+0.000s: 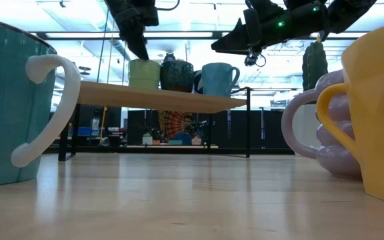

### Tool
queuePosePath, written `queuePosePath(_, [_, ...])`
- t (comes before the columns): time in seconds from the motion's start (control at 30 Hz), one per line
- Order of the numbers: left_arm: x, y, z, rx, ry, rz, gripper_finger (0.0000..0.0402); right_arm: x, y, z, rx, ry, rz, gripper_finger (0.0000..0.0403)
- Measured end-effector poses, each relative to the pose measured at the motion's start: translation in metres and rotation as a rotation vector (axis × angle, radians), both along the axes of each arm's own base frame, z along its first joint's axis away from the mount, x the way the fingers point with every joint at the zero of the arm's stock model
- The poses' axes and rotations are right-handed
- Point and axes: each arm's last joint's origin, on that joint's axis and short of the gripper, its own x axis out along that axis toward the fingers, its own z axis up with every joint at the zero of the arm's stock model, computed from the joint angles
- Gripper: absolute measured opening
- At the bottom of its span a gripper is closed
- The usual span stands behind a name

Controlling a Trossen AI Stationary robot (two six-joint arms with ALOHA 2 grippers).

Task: Place coffee mugs
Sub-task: Put the stripe green mug on the shelf, then put the purple mug on the shelf

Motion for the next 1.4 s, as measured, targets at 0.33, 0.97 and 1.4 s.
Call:
queuePosePath(0.33, [-0.007, -0.018, 0.036, 0.094, -0.217, -0.02, 0.0204, 0.0, 0.0, 0.0, -0.002, 0.001, 0.0, 0.0199])
queuePosePath(0.97, [-0.036, -0.074, 0.0, 0.118, -0.528, -0.042, 0.0203, 0.001, 0.0, 0.003, 0.005, 0.002, -0.024, 0.0199])
queuePosePath(1.4, [-0.036, -0.135, -0.087, -0.053, -0.562, -0.19, 0.0203, 0.004, 0.028, 0.048, 0.161, 0.455, 0.031, 0.0194])
